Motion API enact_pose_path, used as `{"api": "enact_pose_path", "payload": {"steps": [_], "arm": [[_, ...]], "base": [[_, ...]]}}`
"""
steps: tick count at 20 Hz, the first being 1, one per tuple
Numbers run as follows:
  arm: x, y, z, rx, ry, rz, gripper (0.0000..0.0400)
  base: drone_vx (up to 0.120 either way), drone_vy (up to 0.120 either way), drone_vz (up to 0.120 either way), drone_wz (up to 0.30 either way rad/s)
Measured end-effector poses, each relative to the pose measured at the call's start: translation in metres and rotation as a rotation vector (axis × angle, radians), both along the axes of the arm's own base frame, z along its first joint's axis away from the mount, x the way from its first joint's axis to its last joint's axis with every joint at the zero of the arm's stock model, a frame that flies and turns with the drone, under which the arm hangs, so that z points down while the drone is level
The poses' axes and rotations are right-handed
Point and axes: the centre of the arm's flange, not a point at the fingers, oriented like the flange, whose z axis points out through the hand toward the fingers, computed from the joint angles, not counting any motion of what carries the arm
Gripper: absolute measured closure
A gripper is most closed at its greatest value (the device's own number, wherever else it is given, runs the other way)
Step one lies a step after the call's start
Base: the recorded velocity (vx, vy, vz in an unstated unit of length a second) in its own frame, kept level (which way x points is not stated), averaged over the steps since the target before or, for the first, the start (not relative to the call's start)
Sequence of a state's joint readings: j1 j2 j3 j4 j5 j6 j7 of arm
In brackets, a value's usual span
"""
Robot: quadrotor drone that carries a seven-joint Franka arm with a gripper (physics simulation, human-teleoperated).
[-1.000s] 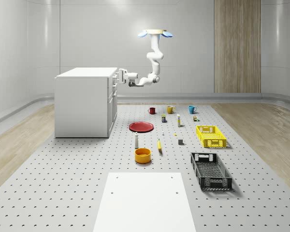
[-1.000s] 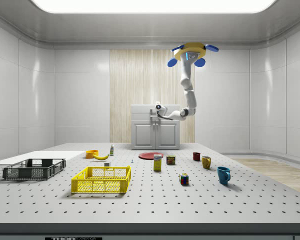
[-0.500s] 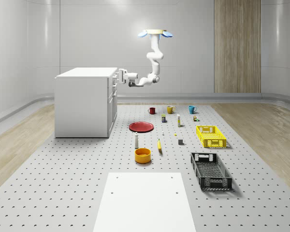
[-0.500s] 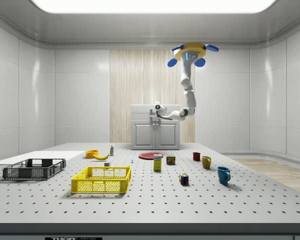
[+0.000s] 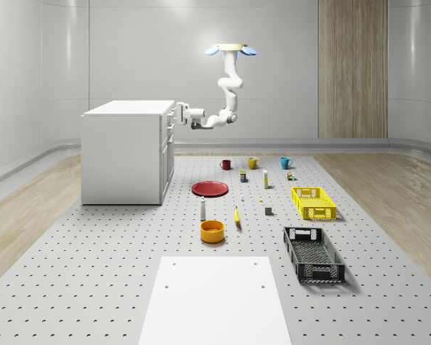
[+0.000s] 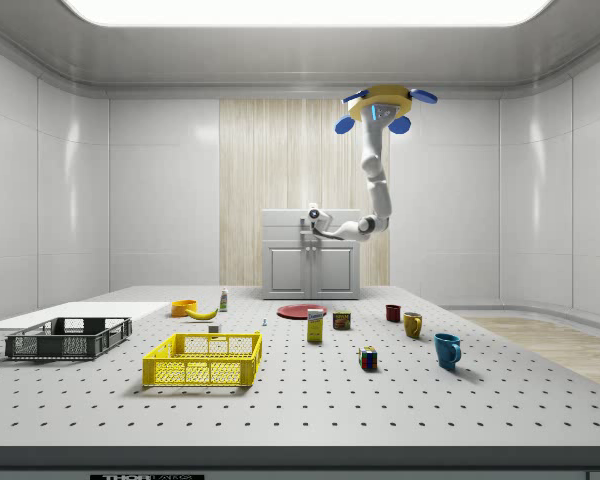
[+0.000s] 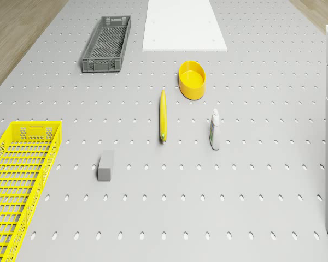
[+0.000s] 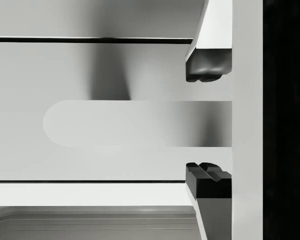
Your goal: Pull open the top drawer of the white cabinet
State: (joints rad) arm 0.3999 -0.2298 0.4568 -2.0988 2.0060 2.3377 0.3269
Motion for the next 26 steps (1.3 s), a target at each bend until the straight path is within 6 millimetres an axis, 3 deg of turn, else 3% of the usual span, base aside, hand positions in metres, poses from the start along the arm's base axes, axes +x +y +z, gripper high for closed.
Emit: {"api": "enact_pose_path", "payload": {"steps": [3, 8, 12, 26], "arm": [[0.0, 0.0, 0.0, 0.0, 0.0, 0.0, 0.025], [0.001, 0.0, 0.0, 0.0, 0.0, 0.0, 0.0282], [0.0, 0.0, 0.002, -0.004, 0.015, 0.0, 0.0268], [0.001, -0.011, 0.0, 0.001, 0.009, 0.0, 0.0289]], "base": [[0.0, 0.0, 0.0, 0.0], [0.0, 0.0, 0.0, 0.0], [0.0, 0.0, 0.0, 0.0], [0.0, 0.0, 0.0, 0.0]]}}
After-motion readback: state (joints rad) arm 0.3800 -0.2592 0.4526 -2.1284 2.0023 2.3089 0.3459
